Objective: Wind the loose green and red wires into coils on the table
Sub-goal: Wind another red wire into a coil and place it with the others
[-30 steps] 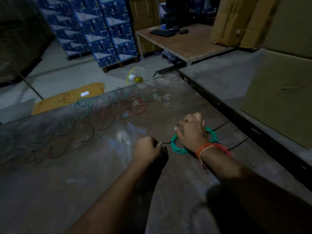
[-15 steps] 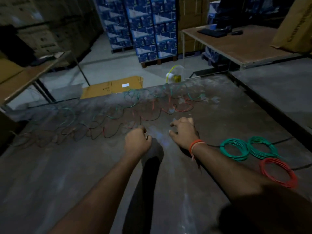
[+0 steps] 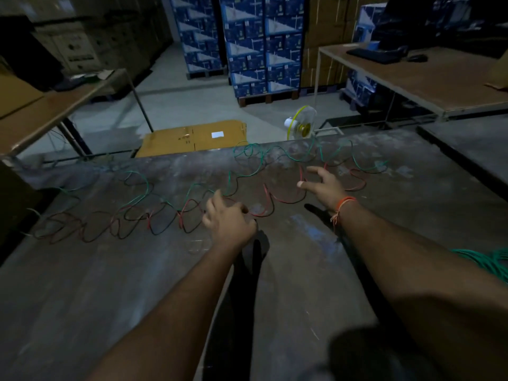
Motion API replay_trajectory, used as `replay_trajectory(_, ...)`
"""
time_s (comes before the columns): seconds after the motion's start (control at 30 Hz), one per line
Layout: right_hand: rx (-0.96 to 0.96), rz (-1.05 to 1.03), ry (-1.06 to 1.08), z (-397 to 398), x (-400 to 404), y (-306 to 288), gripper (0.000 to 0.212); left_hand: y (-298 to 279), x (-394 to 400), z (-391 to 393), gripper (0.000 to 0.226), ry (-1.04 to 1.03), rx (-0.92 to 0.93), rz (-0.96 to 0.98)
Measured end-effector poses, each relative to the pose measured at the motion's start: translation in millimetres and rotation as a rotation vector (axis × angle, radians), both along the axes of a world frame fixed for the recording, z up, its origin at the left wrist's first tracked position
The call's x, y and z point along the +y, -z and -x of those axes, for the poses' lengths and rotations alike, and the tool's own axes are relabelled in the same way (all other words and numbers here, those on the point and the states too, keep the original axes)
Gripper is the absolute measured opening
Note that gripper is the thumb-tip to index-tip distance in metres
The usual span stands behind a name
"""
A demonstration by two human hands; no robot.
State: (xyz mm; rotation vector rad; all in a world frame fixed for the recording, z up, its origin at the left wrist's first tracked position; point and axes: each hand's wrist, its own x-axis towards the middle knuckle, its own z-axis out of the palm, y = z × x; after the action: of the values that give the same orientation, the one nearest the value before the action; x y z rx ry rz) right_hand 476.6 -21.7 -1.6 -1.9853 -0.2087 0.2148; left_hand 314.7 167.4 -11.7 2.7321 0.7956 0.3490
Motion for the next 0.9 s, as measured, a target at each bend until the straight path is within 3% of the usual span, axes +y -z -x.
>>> replay_trajectory(0.13,0.155,-0.171,-0.055,23.6,26.2,7.1,0.041,2.7,32.3,8.3,0.029,-0.2,0.086,0.162)
replay_trajectory(0.27,0.261,-0.212,-0.07,66.3,43.7,14.2,0.032,7.8,42.3,21.0,0.036,-0.001,0.12,0.331)
replay_trajectory(0.5,0.221,-0.187,-0.072,129.7,32.2,27.4,0.023,4.7,1.9,85.1,0.035,0.005,-0.024,0.33)
replay_trajectory(0.7,0.23,-0.183,-0.041,200.9,-28.4,29.5,0.006,-3.5,-45.3,166.6,0.042,0.024,-0.071,0.269)
replay_trajectory(0.9,0.229,-0.137,-0.046,279.5,-102.4,27.2,0.015,-11.4,-119.4,256.1,0.035,0.074,-0.038,0.374)
